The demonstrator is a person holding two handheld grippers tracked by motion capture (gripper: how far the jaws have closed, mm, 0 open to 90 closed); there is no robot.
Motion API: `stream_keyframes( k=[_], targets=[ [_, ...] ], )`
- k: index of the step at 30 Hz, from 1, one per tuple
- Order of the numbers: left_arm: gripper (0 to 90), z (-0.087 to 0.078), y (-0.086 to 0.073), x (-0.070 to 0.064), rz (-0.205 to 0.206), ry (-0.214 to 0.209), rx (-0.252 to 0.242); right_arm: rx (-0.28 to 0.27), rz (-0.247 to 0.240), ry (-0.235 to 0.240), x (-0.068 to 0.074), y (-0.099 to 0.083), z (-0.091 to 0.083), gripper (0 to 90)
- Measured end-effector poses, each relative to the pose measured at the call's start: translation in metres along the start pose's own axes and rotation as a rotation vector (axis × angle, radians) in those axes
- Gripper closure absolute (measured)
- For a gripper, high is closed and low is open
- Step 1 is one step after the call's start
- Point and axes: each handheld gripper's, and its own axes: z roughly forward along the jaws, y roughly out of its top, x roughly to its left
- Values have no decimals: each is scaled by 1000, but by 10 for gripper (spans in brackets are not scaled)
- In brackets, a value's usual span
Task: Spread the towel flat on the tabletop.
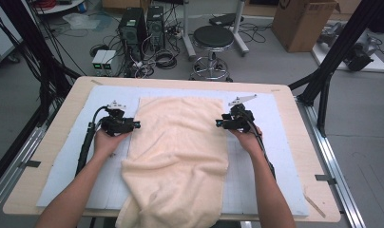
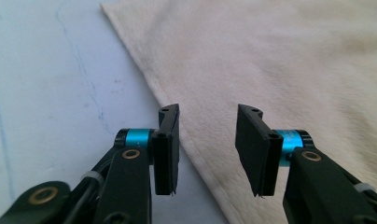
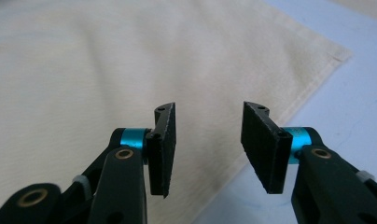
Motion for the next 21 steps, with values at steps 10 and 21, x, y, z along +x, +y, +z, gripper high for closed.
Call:
stream_keyframes(
  k=[10,21],
  targets=[
    [580,25,21,15,-55,49,25,36,91,-114,-25,-1,24,568],
    [864,42,60,11,-23,138,50,79,50,-123,-28,27,30,874]
  ],
)
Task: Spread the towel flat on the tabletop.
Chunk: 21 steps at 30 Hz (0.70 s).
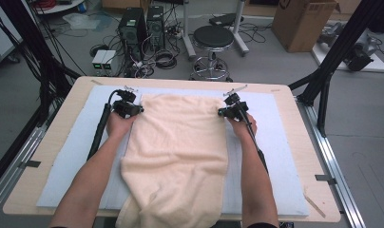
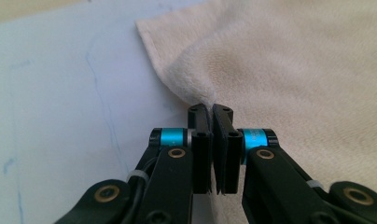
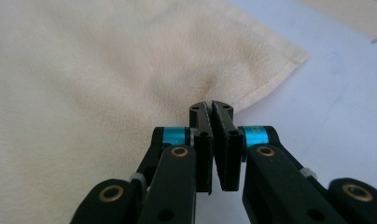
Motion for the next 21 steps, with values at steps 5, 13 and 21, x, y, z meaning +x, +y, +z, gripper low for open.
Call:
stream_keyframes(
  k=[5,13,21],
  targets=[
    [852,3,8,-1,4,1,24,-18,17,-34,-4,6,-6,859],
    [599,-7,-6,4,36,-33,38,6,61,-4,-4,-5,-3,589],
    [575,-52,-21,-7,54,-153,-96,-62,-4,90,20,-8,-30,522]
  ],
)
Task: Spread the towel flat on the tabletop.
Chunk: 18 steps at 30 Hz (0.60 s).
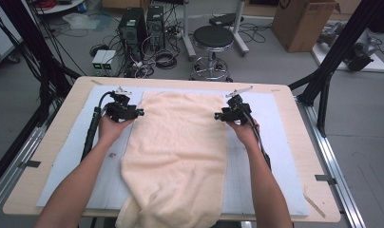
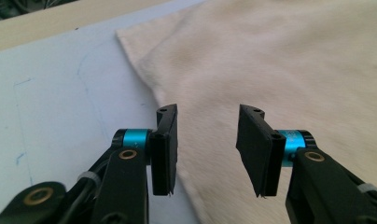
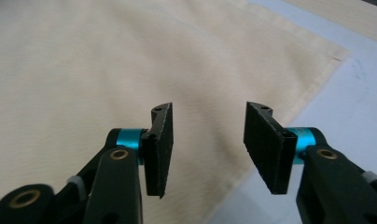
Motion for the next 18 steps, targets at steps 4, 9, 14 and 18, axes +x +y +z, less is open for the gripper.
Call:
stream_keyframes(
  k=[4,9,14,18],
  targets=[
    [570,-24,-10,-13,37,-51,-45,-39,-34,60,19,-9,-13,502],
    [542,-54,-31,-28,82,-109,-78,-90,-73,120,46,-26,-34,473],
    [508,-78,-64,-45,134,-161,-71,-75,-109,194,73,-40,-55,434],
    [500,-95,-91,-58,174,-203,-78,-91,-161,218,96,-55,-70,445]
  ],
)
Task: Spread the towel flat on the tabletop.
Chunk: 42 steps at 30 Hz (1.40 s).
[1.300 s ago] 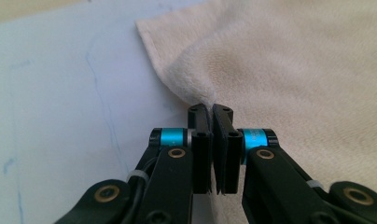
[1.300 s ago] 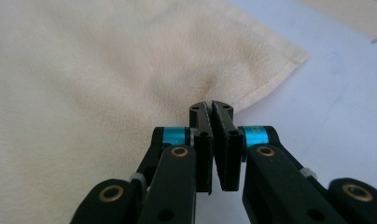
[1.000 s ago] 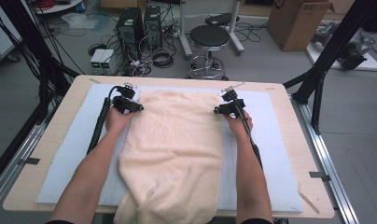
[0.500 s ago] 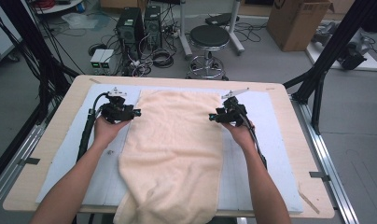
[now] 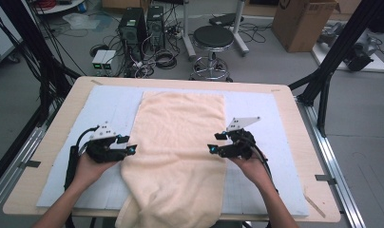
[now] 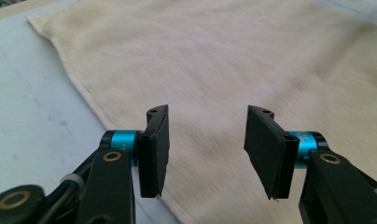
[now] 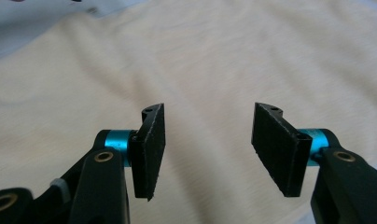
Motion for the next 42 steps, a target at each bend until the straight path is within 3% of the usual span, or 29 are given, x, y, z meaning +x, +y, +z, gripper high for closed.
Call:
stream_keyframes(
  k=[2,4,6,9,14,16,18,19,20,24,27,29,32,34,36,42],
  targets=[
    [494,-5,-10,-8,14,-19,17,8,-22,21,15,-10,-2,445],
    [484,-10,-21,-15,24,-49,3,10,-39,42,26,-20,-2,447],
    [484,-11,-28,-20,34,-98,12,20,-52,65,37,-30,-1,447],
    [496,-10,-36,-27,72,-122,50,40,-89,83,54,-44,2,468],
    [559,-2,-41,-32,115,-153,110,118,-139,101,66,-58,9,533],
    [620,1,-41,-34,124,-163,117,153,-149,110,66,-62,13,599],
    [694,3,-39,-35,116,-176,119,142,-147,109,65,-63,14,702],
    [748,4,-38,-36,121,-180,117,145,-156,118,64,-62,14,800],
    [797,5,-37,-38,127,-170,118,147,-157,139,62,-62,14,843],
    [848,4,-29,-37,104,-168,79,173,-189,149,59,-55,8,864],
    [848,7,-17,-32,71,-153,42,149,-181,115,52,-50,-3,863],
    [839,15,-12,-30,64,-120,64,136,-168,84,45,-47,-7,863],
    [716,21,-9,-29,47,-91,72,147,-133,65,37,-51,-4,857],
    [661,14,-9,-29,32,-102,53,146,-131,63,38,-54,-1,854],
    [608,1,-11,-30,42,-99,37,140,-127,57,39,-56,-2,852],
    [578,-32,-32,-37,16,-119,-5,134,-128,48,40,-58,-5,848]
  ],
)
